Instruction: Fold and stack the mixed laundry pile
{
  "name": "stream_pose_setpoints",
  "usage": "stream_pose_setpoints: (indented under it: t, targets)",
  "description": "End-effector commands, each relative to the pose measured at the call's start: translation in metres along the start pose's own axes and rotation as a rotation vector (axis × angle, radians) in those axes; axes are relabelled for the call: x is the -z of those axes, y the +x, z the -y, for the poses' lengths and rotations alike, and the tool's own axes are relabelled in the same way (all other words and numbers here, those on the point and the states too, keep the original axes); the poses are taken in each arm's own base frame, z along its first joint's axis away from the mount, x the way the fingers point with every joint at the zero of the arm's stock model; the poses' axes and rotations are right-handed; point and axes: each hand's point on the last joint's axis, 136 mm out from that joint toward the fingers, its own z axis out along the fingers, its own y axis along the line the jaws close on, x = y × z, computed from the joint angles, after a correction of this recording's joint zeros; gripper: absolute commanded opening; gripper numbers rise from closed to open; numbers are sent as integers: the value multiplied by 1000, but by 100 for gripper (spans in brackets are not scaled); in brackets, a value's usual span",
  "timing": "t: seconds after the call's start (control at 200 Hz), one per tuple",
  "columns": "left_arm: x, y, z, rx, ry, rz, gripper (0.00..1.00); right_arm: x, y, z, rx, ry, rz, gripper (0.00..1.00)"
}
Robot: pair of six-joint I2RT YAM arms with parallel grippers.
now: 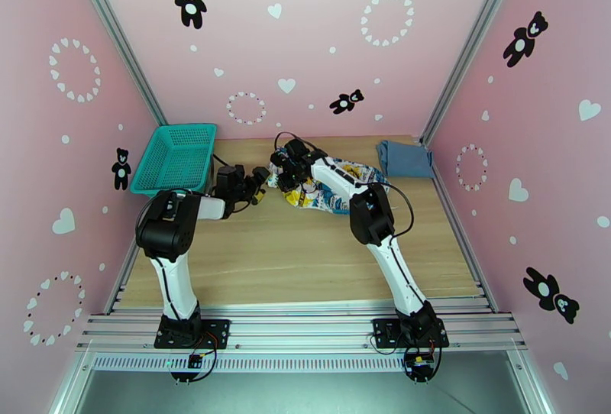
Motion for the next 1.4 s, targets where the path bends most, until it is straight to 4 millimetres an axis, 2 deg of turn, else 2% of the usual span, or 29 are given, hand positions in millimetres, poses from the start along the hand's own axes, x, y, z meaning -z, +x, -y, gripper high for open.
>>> stream_pose_setpoints:
  t: [0.0,0.195,0.325,0.471,0.676,0.891,0.966,1.071,1.101,1.146,1.216,1.257,1.312,1.392]
  targets:
    - [-9,-13,18,52,48,47,94,23,-16,-14,20,-24,53,0]
    - [-22,-8,5,120,-26,52,94,26,-20,-17,25,-34,71,0]
    - [-29,-13,4,169,-20,66,93,30,-21,-20,33,-40,86,0]
    - [-38,-14,5,185,-44,58,88,34,-21,-21,43,-37,102,0]
    - [-47,-9,-10,257,-97,56,80,41,-25,-23,74,-14,128,0]
    - [-63,-13,0,237,-49,22,70,43,-22,-35,117,-38,131,0]
    - [-66,-15,2,213,-31,22,56,44,-19,-37,127,-38,131,0]
    - [-65,-18,-1,188,-31,23,22,48,-13,-38,132,-33,128,0]
    - [-64,-19,-1,175,-33,26,15,50,-11,-38,133,-35,127,0]
    - [-62,-20,-1,153,-35,28,8,52,-7,-37,128,-30,120,10]
    - [-59,-21,3,121,-32,15,3,58,-2,-37,115,-28,117,40]
    - [-58,-20,6,98,-28,11,1,64,0,-37,96,-29,117,52]
    - [-56,-19,10,63,-27,-1,0,77,2,-38,53,-51,132,60]
    - [-50,-18,18,-6,-30,-26,0,97,8,-31,-51,-80,166,62]
